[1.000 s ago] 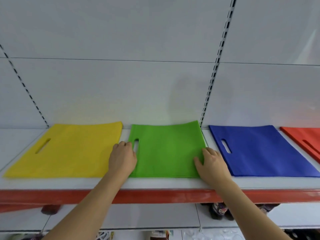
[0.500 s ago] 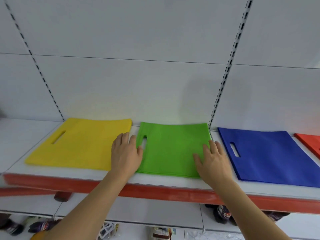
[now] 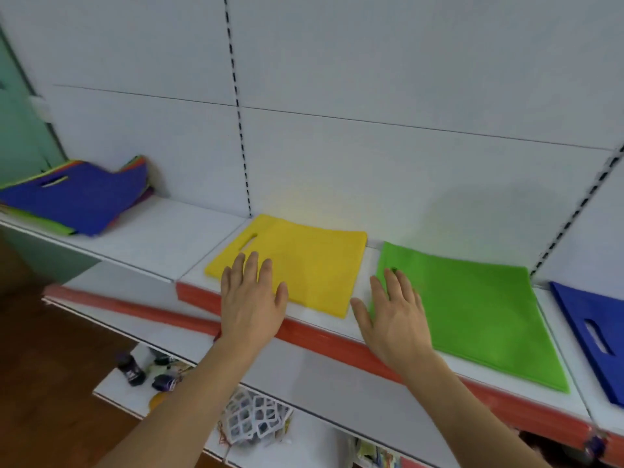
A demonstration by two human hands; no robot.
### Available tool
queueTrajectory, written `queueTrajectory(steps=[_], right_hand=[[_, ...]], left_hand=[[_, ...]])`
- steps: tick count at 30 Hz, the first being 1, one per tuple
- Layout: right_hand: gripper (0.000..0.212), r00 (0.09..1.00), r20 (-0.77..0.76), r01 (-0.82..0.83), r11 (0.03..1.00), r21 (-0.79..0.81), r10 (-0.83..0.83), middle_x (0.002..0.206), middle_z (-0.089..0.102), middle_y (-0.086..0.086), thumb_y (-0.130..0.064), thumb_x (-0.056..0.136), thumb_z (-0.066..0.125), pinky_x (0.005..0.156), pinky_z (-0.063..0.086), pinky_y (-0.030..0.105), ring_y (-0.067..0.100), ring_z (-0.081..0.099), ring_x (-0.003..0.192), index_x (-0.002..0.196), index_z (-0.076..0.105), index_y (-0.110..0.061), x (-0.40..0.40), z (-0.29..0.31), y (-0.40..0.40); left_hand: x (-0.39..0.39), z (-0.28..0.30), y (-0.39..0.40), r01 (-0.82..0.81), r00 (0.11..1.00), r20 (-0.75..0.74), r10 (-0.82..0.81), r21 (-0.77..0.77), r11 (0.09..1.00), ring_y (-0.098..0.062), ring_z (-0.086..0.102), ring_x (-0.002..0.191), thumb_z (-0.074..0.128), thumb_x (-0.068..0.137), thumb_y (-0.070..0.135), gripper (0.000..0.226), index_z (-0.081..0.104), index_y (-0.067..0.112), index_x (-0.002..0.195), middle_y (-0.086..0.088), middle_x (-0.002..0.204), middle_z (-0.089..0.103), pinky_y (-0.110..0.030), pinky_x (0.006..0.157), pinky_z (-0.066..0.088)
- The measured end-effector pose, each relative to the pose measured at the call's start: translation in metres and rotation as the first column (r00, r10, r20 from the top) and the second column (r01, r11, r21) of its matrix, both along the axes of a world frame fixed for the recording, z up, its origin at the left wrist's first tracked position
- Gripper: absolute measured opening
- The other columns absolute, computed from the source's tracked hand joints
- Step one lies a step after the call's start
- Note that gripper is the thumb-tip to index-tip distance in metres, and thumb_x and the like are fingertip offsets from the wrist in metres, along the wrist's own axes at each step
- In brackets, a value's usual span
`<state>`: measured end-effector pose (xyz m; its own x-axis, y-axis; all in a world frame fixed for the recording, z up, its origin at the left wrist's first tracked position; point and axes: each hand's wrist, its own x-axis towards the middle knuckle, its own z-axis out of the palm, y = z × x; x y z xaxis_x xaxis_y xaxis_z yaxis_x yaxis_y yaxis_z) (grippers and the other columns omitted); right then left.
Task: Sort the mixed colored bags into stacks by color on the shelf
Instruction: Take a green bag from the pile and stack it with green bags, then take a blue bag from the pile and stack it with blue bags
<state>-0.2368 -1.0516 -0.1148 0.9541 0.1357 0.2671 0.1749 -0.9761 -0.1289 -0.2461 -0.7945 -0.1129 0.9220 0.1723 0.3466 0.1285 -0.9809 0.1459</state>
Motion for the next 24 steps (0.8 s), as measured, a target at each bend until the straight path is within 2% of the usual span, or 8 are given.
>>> queueTrajectory(steps=[6,12,15,21,24], right_hand=[[0.087,0.996,0.004,-0.087,0.996,-0.007,0.087,0.172,0.026,0.015,-0.071,0.100,0.013,0.128,0.022,0.053,0.035,0.014,0.161,0.160,0.041,-0.015,-0.007,0.006,0.136],[0.078,0.979,-0.015,-0.203,0.979,-0.018,0.202,0.172,0.024,0.015,-0.066,0.105,0.022,0.129,0.019,0.053,0.035,0.013,0.161,0.162,0.037,-0.014,-0.019,0.005,0.272],[0.073,0.967,0.002,-0.255,0.967,-0.017,0.255,0.170,0.028,0.017,-0.061,0.107,0.032,0.128,0.020,0.053,0.037,0.017,0.160,0.160,0.041,-0.011,-0.019,0.008,0.330],[0.079,0.938,-0.029,-0.348,0.935,-0.077,0.346,0.174,0.017,0.015,-0.064,0.106,0.019,0.130,0.014,0.049,0.033,0.007,0.162,0.165,0.028,-0.012,0.013,0.006,0.424],[0.078,0.928,-0.018,-0.372,0.927,-0.047,0.371,0.174,0.016,0.015,-0.063,0.107,0.022,0.131,0.014,0.049,0.033,0.007,0.162,0.165,0.028,-0.012,0.040,0.003,0.468]], left_hand=[[-0.033,0.007,0.127,-0.087,0.996,-0.004,0.087,-0.013,0.996,-0.034,0.020,0.157,0.038,0.104,0.052,0.064,0.043,0.017,0.157,-0.010,0.168,0.033,-0.054,0.126,0.019],[-0.065,0.007,0.256,-0.188,0.981,-0.056,0.188,0.001,0.982,-0.032,0.018,0.158,0.031,0.105,0.056,0.067,0.037,0.019,0.161,-0.010,0.170,0.029,-0.053,0.129,0.017],[-0.075,0.006,0.307,-0.226,0.972,-0.059,0.225,-0.010,0.974,-0.033,0.016,0.159,0.031,0.105,0.056,0.066,0.037,0.020,0.161,-0.010,0.170,0.027,-0.054,0.128,0.017],[-0.071,-0.002,0.386,-0.286,0.957,-0.071,0.283,-0.042,0.957,-0.031,0.013,0.160,0.026,0.106,0.056,0.066,0.034,0.022,0.162,-0.009,0.171,0.024,-0.053,0.130,0.014],[-0.055,-0.003,0.423,-0.303,0.951,-0.076,0.300,-0.041,0.952,-0.030,0.012,0.160,0.025,0.106,0.057,0.065,0.033,0.023,0.162,-0.008,0.171,0.025,-0.052,0.129,0.015]])
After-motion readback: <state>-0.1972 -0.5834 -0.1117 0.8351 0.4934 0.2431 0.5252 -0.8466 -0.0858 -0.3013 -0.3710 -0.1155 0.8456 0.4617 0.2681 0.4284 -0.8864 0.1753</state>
